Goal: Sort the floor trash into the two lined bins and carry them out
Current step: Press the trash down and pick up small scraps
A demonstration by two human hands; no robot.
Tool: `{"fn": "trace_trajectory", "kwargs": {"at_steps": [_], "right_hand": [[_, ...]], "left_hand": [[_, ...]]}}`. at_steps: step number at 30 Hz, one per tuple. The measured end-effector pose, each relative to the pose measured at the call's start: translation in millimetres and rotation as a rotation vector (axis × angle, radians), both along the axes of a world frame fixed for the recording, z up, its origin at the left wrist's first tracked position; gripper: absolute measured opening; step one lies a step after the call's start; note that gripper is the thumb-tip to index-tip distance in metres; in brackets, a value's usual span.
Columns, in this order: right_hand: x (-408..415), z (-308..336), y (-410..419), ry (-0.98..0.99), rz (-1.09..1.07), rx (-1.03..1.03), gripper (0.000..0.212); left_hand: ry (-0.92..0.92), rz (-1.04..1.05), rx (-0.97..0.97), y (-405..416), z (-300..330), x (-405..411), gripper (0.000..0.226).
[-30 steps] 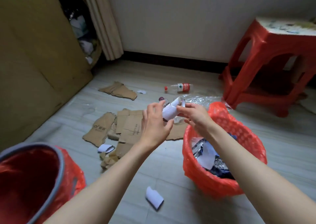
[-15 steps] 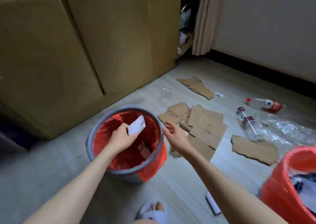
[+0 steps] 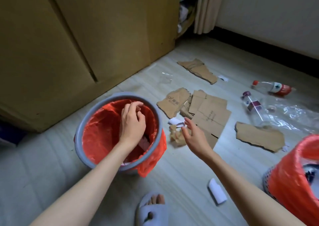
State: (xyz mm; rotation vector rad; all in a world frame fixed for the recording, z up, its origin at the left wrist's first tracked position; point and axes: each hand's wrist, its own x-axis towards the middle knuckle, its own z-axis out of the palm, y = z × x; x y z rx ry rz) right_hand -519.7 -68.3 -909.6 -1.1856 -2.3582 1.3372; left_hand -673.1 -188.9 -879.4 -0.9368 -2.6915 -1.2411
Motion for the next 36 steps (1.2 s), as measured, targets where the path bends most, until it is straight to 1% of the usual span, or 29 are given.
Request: {"fn": "trace_trajectory", "kwargs": {"at_steps": [1, 3, 5, 6, 7, 9, 11, 13, 14, 16, 18, 19, 21, 23, 24, 26, 27, 29, 30, 31, 33, 34, 36], "right_hand": [[13.0, -4.3, 8.9, -0.029, -0.03, -0.001, 0.045], [34.2, -12.3, 22.8, -0.09, -0.07, -0.015, 0.044], [61.6, -23.4, 36.7, -0.169, -0.125, -0.041, 0.045], [71.1, -29.5, 40.2, -0.208, -0.133, -0.05, 0.045], [81.4, -36.6, 43.2, -0.253, -0.132, -0.06, 0.046], [105.0, -56.5, 49.0, -0.358, -0.122, -0.078, 0.045], [123.2, -79.5, 51.8, -0.466, -0.122, -0.086, 0.045], [133.8, -98.3, 51.5, -0.55, -0.109, -0.095, 0.047], [137.5, -109.6, 52.5, -0.594, -0.083, -0.1, 0.049], [142.3, -133.0, 52.2, -0.696, 0.005, -0.12, 0.057], [144.9, -157.7, 47.3, -0.789, 0.083, -0.151, 0.064], [145.9, -170.0, 43.6, -0.818, 0.11, -0.156, 0.061], [149.0, -185.4, 36.2, -0.831, 0.141, -0.116, 0.044], [150.7, -193.9, 37.6, -0.815, 0.147, -0.053, 0.028], [152.1, -194.7, 41.0, -0.806, 0.145, -0.033, 0.026], [155.5, -191.7, 50.9, -0.746, 0.117, -0.045, 0.024], [155.5, -188.4, 55.5, -0.701, 0.084, -0.083, 0.025], [142.6, -200.7, 75.5, -0.628, 0.058, -0.15, 0.035], [140.0, -196.0, 78.7, -0.598, 0.021, -0.182, 0.041], [136.6, -191.8, 81.7, -0.576, -0.015, -0.209, 0.044], [130.2, -186.8, 84.9, -0.536, -0.073, -0.249, 0.047], [127.7, -185.8, 86.5, -0.514, -0.104, -0.269, 0.047], [124.8, -185.5, 89.8, -0.478, -0.157, -0.307, 0.048]], "left_hand": [[0.045, -0.058, 0.018, 14.3, 9.4, 9.9, 0.03], [0.075, -0.148, 0.002, 41.6, 22.5, 28.5, 0.031], [0.081, -0.277, -0.061, 72.4, 23.9, 54.3, 0.033], [0.104, -0.367, -0.121, 81.2, 21.1, 63.4, 0.033], [0.157, -0.474, -0.214, 88.4, 14.3, 71.8, 0.031], [0.317, -0.674, -0.497, 101.5, -7.5, 87.1, 0.027], [0.407, -0.789, -0.76, 110.9, -35.9, 96.4, 0.025], [0.394, -0.832, -0.932, 116.5, -64.9, 104.3, 0.025], [0.354, -0.834, -0.992, 120.3, -83.8, 108.8, 0.027], [0.206, -0.783, -1.06, 124.0, -123.8, 116.2, 0.033], [0.034, -0.688, -1.077, 122.3, -159.8, 120.7, 0.037], [-0.035, -0.653, -1.088, 120.3, -175.2, 122.5, 0.039], [-0.117, -0.602, -1.083, 115.2, -196.2, 125.1, 0.042], [-0.092, -0.539, -1.039, 114.7, -208.1, 124.7, 0.042], [-0.053, -0.498, -0.999, 115.5, -209.7, 124.4, 0.042], [0.015, -0.411, -0.927, 122.2, -207.5, 123.3, 0.038], [0.043, -0.364, -0.894, 127.9, -205.2, 121.9, 0.035], [0.067, -0.232, -0.825, 146.8, -218.0, 108.7, 0.033], [0.089, -0.216, -0.796, 153.3, -217.3, 105.2, 0.037], [0.089, -0.228, -0.799, 157.9, -219.1, 100.4, 0.046], [0.034, -0.297, -0.855, 161.4, -226.8, 90.7, 0.067], [-0.023, -0.34, -0.895, 160.1, -230.7, 86.7, 0.071], [-0.152, -0.421, -0.955, 152.1, -237.7, 84.0, 0.065]]}}
